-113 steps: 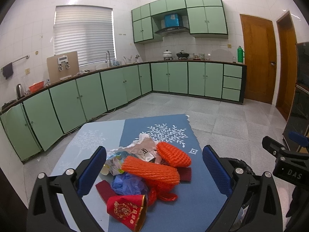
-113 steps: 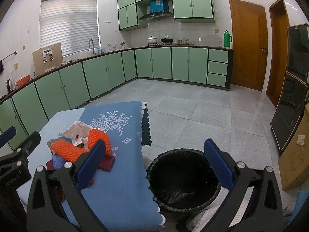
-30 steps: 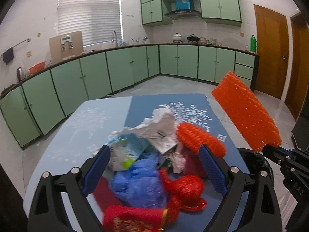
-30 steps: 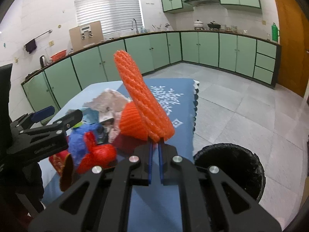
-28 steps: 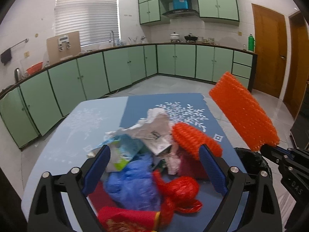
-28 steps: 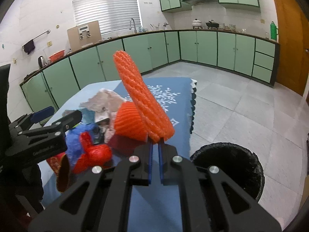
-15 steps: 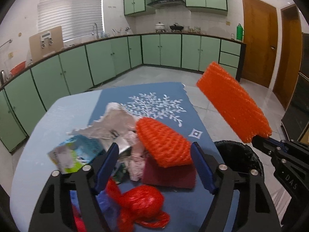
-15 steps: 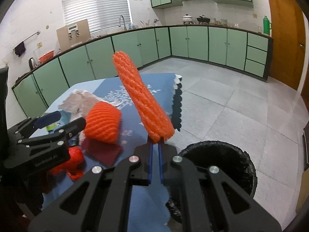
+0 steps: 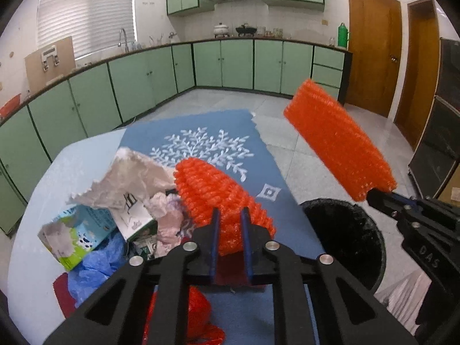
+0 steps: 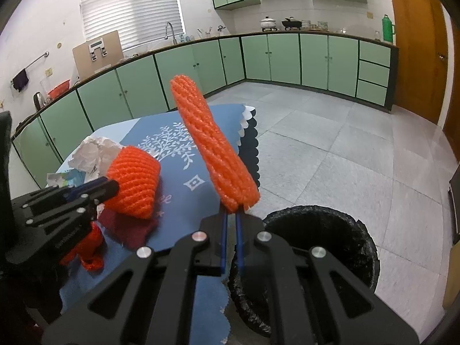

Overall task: Collect trash
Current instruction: 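Carry both orange foam nets over the black bin and open both grippers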

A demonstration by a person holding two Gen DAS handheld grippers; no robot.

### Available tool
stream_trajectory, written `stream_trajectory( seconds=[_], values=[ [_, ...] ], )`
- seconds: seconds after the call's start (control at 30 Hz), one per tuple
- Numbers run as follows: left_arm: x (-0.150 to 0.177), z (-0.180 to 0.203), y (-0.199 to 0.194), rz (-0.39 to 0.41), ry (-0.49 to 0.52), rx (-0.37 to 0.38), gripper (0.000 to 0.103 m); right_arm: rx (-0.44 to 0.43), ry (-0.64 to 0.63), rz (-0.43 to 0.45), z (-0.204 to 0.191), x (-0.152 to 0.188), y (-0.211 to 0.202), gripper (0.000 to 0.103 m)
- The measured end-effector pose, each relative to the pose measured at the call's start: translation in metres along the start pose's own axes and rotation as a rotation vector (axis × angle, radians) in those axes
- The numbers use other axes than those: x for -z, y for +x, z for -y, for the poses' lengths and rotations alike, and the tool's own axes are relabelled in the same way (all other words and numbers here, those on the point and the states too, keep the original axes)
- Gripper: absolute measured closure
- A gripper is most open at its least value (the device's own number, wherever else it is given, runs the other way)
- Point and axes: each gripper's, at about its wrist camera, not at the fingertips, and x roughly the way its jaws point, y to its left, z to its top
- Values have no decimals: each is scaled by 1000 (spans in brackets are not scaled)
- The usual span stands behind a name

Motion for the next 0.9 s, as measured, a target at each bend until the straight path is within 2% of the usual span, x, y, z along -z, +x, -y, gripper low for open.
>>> stream_trajectory(
  seconds=[0.2,0.4,0.6,0.9],
  values=[
    [-15,18,-10,47,21,86,90,42,39,27,20,-3,-16,98],
    [-24,61,1,39,74,202,90,126,88,22,54,9,-30,98],
    [-22,104,34,-26,113,286,90,184,159,-25,88,30,-23,98],
    [-13,139,75,-103,159,330,90,234,220,-114,117,55,6,98]
  ],
)
